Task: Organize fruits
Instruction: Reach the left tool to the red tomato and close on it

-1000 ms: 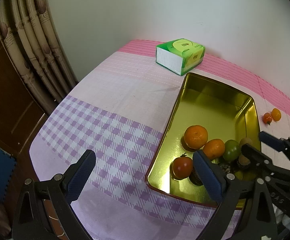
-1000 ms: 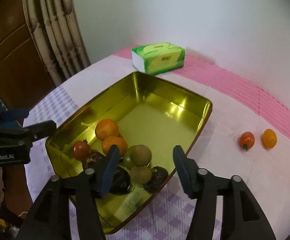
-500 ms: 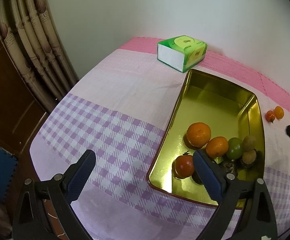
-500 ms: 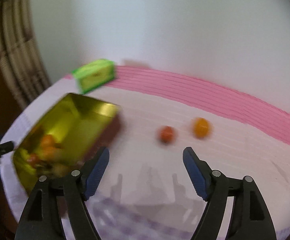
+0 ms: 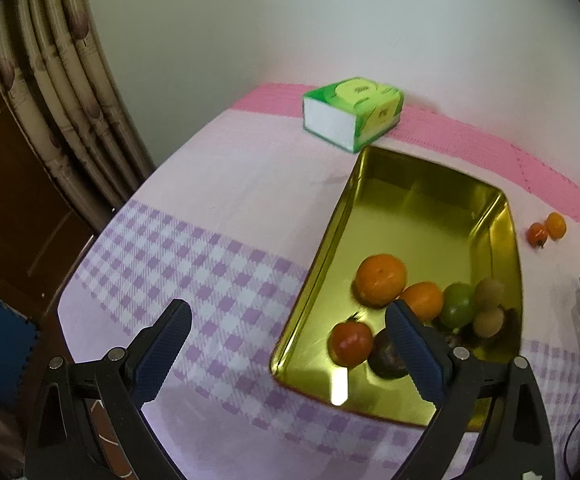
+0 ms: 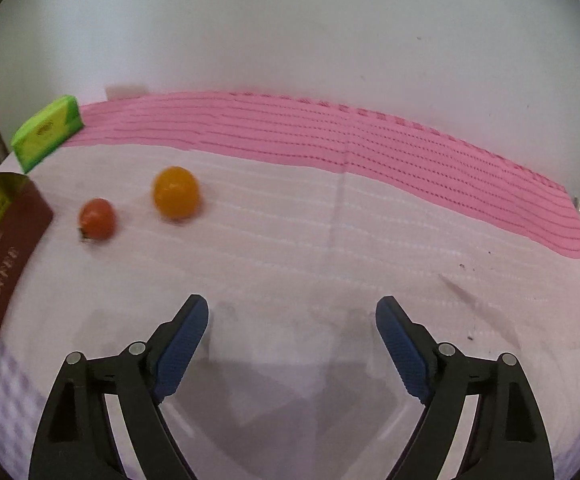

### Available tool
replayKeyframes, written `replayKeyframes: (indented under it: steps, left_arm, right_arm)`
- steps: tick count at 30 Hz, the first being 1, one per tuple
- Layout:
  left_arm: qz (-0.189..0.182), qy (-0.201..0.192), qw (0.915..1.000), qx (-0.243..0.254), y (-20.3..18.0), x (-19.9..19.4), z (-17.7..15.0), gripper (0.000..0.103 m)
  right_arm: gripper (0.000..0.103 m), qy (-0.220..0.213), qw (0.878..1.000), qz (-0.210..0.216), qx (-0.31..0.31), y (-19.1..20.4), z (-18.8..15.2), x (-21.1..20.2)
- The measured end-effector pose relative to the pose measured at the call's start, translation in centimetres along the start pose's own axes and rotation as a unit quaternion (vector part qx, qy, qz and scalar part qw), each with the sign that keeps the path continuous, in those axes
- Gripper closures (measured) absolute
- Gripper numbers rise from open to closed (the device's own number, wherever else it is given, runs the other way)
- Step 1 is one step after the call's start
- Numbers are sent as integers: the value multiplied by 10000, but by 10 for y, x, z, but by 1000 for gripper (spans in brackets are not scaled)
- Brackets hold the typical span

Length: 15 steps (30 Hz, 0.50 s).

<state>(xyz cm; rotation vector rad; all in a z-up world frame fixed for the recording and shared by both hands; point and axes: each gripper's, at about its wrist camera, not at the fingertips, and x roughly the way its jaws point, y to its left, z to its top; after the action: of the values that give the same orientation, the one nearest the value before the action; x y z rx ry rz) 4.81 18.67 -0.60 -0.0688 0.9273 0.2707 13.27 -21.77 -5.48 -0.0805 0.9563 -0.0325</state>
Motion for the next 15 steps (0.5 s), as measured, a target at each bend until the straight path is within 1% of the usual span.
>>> replayKeyframes:
  steps: [4,7,11,12,13,15]
  left_arm:
    - [-115,-53,9998,125,-22,-6,16,7]
    - [-264,-136,9989,364,-49,-11,28,7]
    - [-638,-80,9957,662,-92,-9,43,7]
    - [-778,-55,9940,766,-107,-7,46,7]
    - [-834,-50,9931,824,-116,-6,49,7]
    - [-936,-38,9908,976,-138,-3,54,7]
  right_arm:
    - [16,4,10000,-13,-41,-7,6,10]
    - [10,-36,9999,19,-95,-9,9,15]
    - [4,-5,9999,166,-39,-17,17,25]
    - [3,16,9998,209,-19,-19,20,27]
    - [1,56,9996,264,19,-21,22,31]
    - [0,85,9994,319,60,-25,25,35]
